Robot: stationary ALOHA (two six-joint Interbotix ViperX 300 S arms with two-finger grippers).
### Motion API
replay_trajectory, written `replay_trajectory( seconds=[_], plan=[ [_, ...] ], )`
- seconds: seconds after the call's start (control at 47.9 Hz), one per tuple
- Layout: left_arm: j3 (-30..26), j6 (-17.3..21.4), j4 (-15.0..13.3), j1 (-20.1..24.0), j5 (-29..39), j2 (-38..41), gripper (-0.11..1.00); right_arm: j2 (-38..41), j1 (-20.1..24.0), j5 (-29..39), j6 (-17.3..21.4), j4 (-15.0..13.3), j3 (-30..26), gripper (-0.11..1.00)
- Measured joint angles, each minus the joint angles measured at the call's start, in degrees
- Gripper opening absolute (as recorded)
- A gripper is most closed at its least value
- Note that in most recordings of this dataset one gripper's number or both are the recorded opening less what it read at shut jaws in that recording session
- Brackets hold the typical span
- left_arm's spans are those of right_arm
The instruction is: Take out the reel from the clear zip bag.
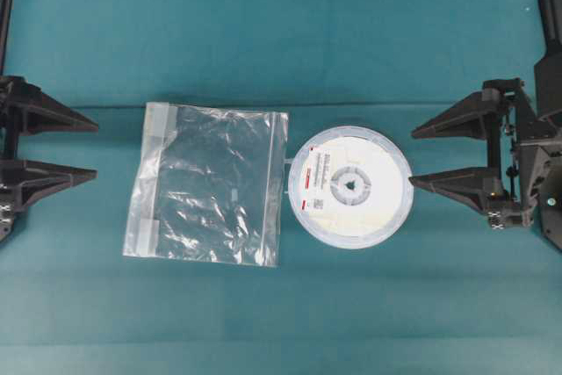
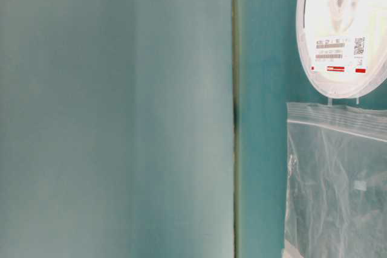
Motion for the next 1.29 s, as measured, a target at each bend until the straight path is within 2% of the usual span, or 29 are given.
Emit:
replay_trajectory(
  seconds=[0.292,0.793,1.294],
  plan=[
    [0.0,-0.1,0.0,0.1,-0.1,-0.1,0.86,-0.8,0.1,0.2,0.0,0.0,-0.1,0.86],
    [0.0,-0.3,0.0,0.0,0.1,0.0,0.86,-3.9,0.0,5.6,0.1,-0.1,0.1,0.86],
    [0.0,-0.5,0.0,0.0,0.1,-0.3,0.86,-5.4,0.0,5.8,0.1,0.0,0.6,0.86]
  ],
)
